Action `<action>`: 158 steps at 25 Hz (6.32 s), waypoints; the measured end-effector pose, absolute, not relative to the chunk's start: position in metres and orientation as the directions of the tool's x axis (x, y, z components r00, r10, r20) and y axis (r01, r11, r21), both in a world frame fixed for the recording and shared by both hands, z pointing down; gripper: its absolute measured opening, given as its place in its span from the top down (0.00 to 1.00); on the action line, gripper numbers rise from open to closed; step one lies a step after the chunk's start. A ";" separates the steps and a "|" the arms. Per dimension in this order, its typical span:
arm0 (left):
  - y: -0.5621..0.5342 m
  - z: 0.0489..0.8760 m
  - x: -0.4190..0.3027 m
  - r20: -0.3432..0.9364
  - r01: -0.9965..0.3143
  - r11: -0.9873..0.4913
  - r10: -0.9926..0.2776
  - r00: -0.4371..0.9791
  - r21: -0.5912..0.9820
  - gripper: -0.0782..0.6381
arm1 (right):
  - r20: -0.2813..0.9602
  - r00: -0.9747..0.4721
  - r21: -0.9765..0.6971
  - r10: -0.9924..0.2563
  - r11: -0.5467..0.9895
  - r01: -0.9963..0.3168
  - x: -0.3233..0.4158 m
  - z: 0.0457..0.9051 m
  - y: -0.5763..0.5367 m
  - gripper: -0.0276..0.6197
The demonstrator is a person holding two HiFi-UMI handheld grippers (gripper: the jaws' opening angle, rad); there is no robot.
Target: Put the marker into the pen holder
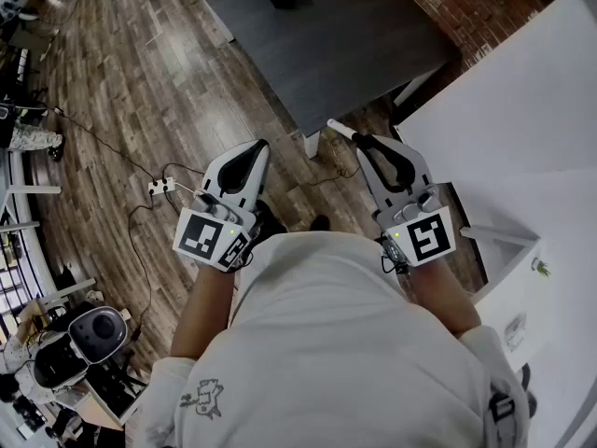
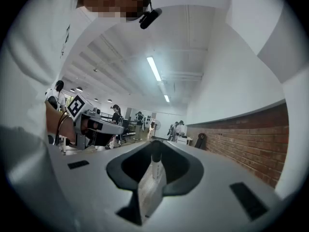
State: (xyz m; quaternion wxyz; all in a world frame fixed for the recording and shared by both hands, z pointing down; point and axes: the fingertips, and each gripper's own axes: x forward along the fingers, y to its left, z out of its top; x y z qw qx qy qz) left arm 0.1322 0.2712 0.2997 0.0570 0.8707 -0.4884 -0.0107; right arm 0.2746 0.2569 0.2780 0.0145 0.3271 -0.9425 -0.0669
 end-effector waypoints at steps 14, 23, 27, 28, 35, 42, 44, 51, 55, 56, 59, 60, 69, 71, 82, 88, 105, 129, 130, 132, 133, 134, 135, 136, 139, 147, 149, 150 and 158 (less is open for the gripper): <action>0.259 0.301 0.097 0.037 -0.859 -0.500 -0.862 0.506 0.110 0.88 | -0.008 -0.801 0.134 -0.599 0.793 -0.594 0.234 0.278 0.240 0.85; 0.245 0.307 0.028 0.033 -0.864 -0.490 -0.868 0.496 0.116 0.88 | -0.010 -0.803 0.161 -0.596 0.792 -0.590 0.165 0.274 0.221 0.85; 0.235 0.306 -0.014 0.025 -0.857 -0.500 -0.862 0.506 0.121 0.88 | 0.005 -0.787 0.159 -0.617 0.778 -0.608 0.125 0.273 0.209 0.85; 0.233 0.305 -0.023 0.021 -0.854 -0.506 -0.859 0.512 0.119 0.88 | 0.006 -0.782 0.166 -0.623 0.772 -0.614 0.117 0.272 0.207 0.85; 0.228 0.302 -0.084 0.019 -0.835 -0.539 -0.839 0.544 0.114 0.88 | 0.031 -0.762 0.237 -0.647 0.745 -0.623 0.057 0.273 0.190 0.85; 0.216 0.311 -0.134 0.036 -0.845 -0.519 -0.849 0.527 0.131 0.88 | 0.037 -0.753 0.243 -0.657 0.737 -0.631 0.016 0.268 0.173 0.85; 0.211 0.312 -0.142 0.036 -0.845 -0.517 -0.850 0.526 0.136 0.88 | 0.044 -0.750 0.234 -0.659 0.737 -0.634 0.010 0.269 0.169 0.85; 0.185 0.317 -0.153 0.050 -0.850 -0.510 -0.853 0.520 0.131 0.88 | 0.039 -0.751 0.241 -0.659 0.736 -0.633 0.004 0.276 0.138 0.85; 0.160 0.318 -0.155 0.058 -0.856 -0.504 -0.857 0.513 0.116 0.88 | 0.038 -0.756 0.222 -0.653 0.743 -0.631 0.001 0.281 0.110 0.85; 0.154 0.318 -0.155 0.062 -0.856 -0.504 -0.856 0.513 0.113 0.88 | 0.037 -0.756 0.223 -0.653 0.743 -0.631 0.001 0.282 0.103 0.85; 0.131 0.321 -0.157 0.075 -0.857 -0.503 -0.856 0.512 0.110 0.88 | 0.027 -0.761 0.215 -0.649 0.747 -0.629 -0.002 0.284 0.079 0.85; 0.122 0.323 -0.157 0.078 -0.857 -0.503 -0.855 0.512 0.111 0.88 | 0.022 -0.764 0.214 -0.645 0.749 -0.627 -0.002 0.284 0.070 0.85; 0.028 0.317 -0.119 0.084 -0.834 -0.542 -0.831 0.550 0.099 0.88 | 0.015 -0.743 0.204 -0.669 0.729 -0.653 0.036 0.283 -0.016 0.85; 0.010 0.317 -0.104 0.084 -0.823 -0.558 -0.820 0.566 0.101 0.88 | 0.006 -0.738 0.205 -0.675 0.723 -0.660 0.051 0.282 -0.032 0.85; -0.055 0.317 -0.042 0.113 -0.768 -0.633 -0.759 0.641 0.098 0.88 | -0.016 -0.683 0.153 -0.731 0.673 -0.724 0.111 0.283 -0.083 0.85; -0.072 0.320 -0.022 0.124 -0.732 -0.674 -0.722 0.681 0.099 0.88 | -0.027 -0.650 0.154 -0.759 0.639 -0.753 0.128 0.281 -0.090 0.85; -0.146 0.344 -0.039 0.141 -0.681 -0.714 -0.666 0.732 0.162 0.88 | 0.020 -0.608 0.112 -0.794 0.606 -0.787 0.100 0.305 -0.153 0.85; -0.292 0.400 -0.098 0.205 -0.614 -0.761 -0.580 0.788 0.210 0.88 | 0.209 -0.597 0.108 -0.775 0.625 -0.773 0.010 0.410 -0.327 0.85; -0.297 0.402 -0.097 0.208 -0.611 -0.763 -0.576 0.791 0.211 0.88 | 0.219 -0.591 0.097 -0.776 0.620 -0.778 0.011 0.418 -0.333 0.85; -0.305 0.406 -0.096 0.213 -0.606 -0.765 -0.569 0.794 0.218 0.88 | 0.239 -0.578 0.081 -0.780 0.609 -0.789 0.012 0.434 -0.344 0.85; -0.309 0.408 -0.096 0.216 -0.604 -0.765 -0.566 0.796 0.221 0.88 | 0.249 -0.573 0.078 -0.781 0.606 -0.792 0.012 0.442 -0.350 0.85; -0.312 0.410 -0.096 0.221 -0.603 -0.766 -0.562 0.797 0.225 0.88 | 0.259 -0.569 0.075 -0.780 0.604 -0.793 0.012 0.450 -0.356 0.85; -0.314 0.413 -0.097 0.226 -0.601 -0.766 -0.559 0.798 0.227 0.88 | 0.271 -0.567 0.072 -0.778 0.603 -0.794 0.011 0.458 -0.361 0.85; -0.317 0.415 -0.099 0.232 -0.600 -0.766 -0.556 0.798 0.229 0.88 | 0.282 -0.564 0.070 -0.776 0.603 -0.795 0.010 0.466 -0.366 0.85; -0.324 0.423 -0.103 0.242 -0.603 -0.762 -0.555 0.796 0.237 0.88 | 0.305 -0.557 0.071 -0.772 0.602 -0.795 0.010 0.482 -0.380 0.85; -0.334 0.436 -0.114 0.251 -0.606 -0.748 -0.553 0.794 0.270 0.88 | 0.341 -0.539 0.089 -0.770 0.597 -0.797 0.007 0.513 -0.398 0.85; -0.336 0.437 -0.115 0.251 -0.603 -0.750 -0.549 0.797 0.273 0.88 | 0.332 -0.539 0.086 -0.774 0.594 -0.800 0.006 0.512 -0.399 0.85; -0.336 0.437 -0.115 0.252 -0.602 -0.750 -0.548 0.797 0.274 0.88 | 0.329 -0.539 0.086 -0.775 0.593 -0.800 0.006 0.512 -0.399 0.85; -0.333 0.442 -0.107 0.263 -0.587 -0.759 -0.527 0.808 0.281 0.88 | 0.312 -0.542 0.092 -0.780 0.592 -0.801 0.004 0.510 -0.405 0.84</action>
